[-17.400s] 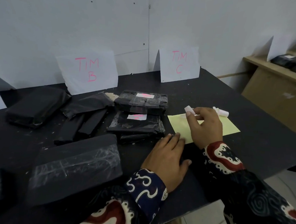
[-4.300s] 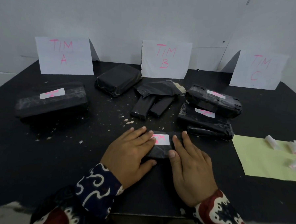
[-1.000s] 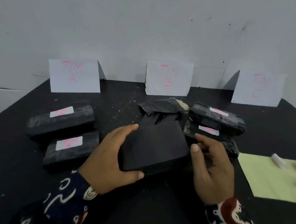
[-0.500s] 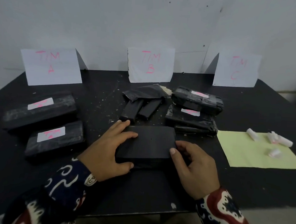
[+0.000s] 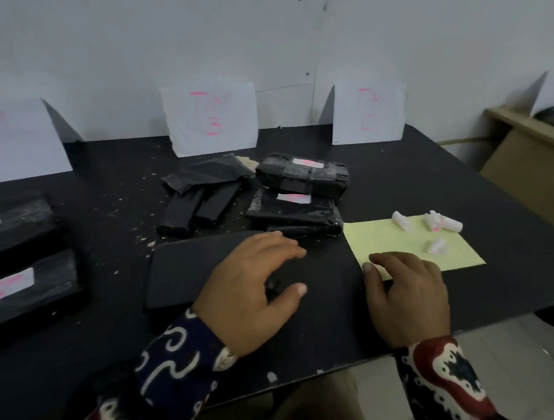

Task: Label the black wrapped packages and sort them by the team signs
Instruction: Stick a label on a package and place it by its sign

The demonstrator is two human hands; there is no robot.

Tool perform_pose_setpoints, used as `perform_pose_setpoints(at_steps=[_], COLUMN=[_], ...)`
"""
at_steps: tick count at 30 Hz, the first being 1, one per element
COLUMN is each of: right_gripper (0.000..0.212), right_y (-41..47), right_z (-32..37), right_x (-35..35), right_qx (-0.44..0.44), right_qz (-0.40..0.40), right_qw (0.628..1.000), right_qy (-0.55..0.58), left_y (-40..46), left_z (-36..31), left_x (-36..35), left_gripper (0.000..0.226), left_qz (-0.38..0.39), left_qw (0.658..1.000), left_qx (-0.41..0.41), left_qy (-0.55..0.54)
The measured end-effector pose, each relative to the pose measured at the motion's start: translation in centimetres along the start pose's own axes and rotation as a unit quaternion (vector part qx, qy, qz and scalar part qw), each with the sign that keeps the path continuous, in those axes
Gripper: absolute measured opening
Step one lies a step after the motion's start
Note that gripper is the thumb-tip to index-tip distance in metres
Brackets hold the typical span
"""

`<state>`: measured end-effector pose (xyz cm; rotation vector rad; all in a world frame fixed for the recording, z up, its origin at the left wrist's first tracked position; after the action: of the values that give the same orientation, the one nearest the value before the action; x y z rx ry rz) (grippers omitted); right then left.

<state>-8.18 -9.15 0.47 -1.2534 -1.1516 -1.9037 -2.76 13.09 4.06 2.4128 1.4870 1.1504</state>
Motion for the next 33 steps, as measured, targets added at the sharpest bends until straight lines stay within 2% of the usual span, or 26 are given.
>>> perform_pose_setpoints(at_steps=[3,6,12,17,20,22,24,28,33], right_gripper=[0.037,0.039,0.03,0.041,0.03,0.02,0.02,0.034,0.044], right_y=[0.9,0.7,-1.6,-2.3,-1.4,-0.2,1.7,5.8,8.4], right_z=[-2.2,-2.6,-2.4,-2.9,-3.7,-4.3,-4.7,-5.1,-4.4], right_x=[0.0,0.1,0.0,0.2,0.6,0.9,1.3,1.5,1.0], right_qx=[-0.041,-0.018,0.024,0.055,0.035,0.002,-0.035,-0.073,-0.047], right_qz=[0.091,0.121,0.068,0.031,0.002,-0.032,-0.051,0.04,0.107], right_qw=[0.992,0.987,0.995,0.998,0.999,0.999,0.998,0.993,0.976], right_qy=[-0.079,-0.103,-0.07,-0.02,0.02,0.01,-0.012,-0.084,-0.186], left_y=[1.5,3.1,5.7,6.7,6.5,6.4,6.4,6.4,6.6], left_z=[-1.4,-1.8,-1.0,-0.2,0.4,0.8,0.9,0.8,0.9], left_x=[-3.5,-6.2,-10.9,-13.5,-14.1,-14.2,-14.2,-14.1,-13.9], left_gripper=[0.04,0.035,0.032,0.029,0.03,0.032,0.036,0.04,0.029], left_qz=[0.053,0.083,0.1,0.113,0.104,0.108,0.117,0.121,0.116], left_qw=[0.998,0.996,0.994,0.989,0.987,0.987,0.987,0.988,0.991], left_qx=[-0.028,-0.039,-0.025,-0.036,-0.053,-0.047,-0.036,-0.036,-0.032], left_qy=[-0.002,0.01,0.044,0.088,0.111,0.11,0.102,0.084,0.065])
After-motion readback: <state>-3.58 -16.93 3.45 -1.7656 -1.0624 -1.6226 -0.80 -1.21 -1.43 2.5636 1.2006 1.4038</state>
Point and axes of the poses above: each hand's wrist, its own y-axis towards the middle knuckle, its own x-axis out of the back of the hand, z = x × y, the point moved 2 cm from there along y, towards the middle knuckle, and after that the axes turned 13 degrees about -y, right-handed, at the moved point
